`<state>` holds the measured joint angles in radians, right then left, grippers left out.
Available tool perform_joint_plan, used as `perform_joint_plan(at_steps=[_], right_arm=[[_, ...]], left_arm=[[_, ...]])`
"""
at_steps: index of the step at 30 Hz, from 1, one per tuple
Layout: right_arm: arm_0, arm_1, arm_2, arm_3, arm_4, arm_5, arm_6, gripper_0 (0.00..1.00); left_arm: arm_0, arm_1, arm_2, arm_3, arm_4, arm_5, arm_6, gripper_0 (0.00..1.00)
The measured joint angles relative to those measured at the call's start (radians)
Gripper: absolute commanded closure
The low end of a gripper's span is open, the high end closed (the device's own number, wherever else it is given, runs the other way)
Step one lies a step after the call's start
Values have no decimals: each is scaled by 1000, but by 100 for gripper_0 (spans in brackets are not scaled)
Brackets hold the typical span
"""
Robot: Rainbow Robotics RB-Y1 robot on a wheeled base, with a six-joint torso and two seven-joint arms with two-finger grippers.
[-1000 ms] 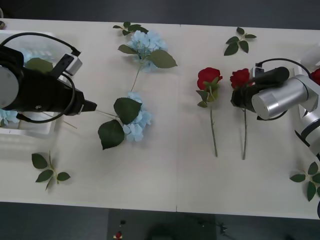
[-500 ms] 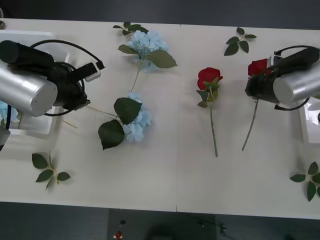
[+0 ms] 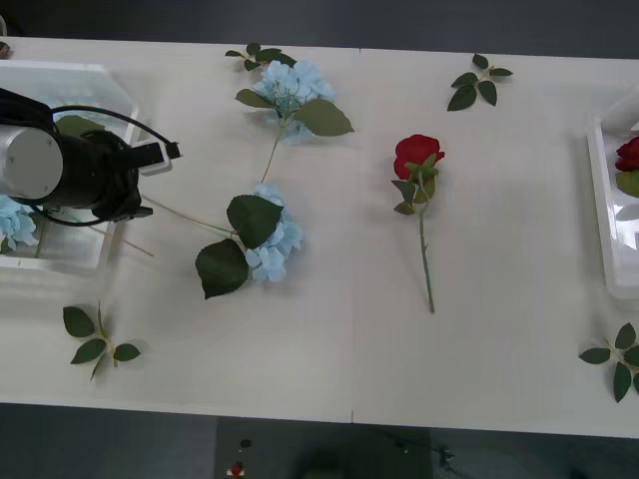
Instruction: Put the red flowers into the right box and the blue flowers into the left box
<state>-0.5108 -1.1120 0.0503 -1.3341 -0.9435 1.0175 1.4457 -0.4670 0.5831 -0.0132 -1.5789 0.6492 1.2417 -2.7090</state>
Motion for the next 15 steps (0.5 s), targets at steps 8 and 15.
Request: perform_joint_plan(at_steps=[8,15], right_arm=[[103,-109,-15,56,-11,-195,82,100],[105,-108,-11,135,35,-268,106,100]], left_arm=[[-37,-81,-46,43,24,41,0,0],[-63,-109,-128,55,21,69,0,0]])
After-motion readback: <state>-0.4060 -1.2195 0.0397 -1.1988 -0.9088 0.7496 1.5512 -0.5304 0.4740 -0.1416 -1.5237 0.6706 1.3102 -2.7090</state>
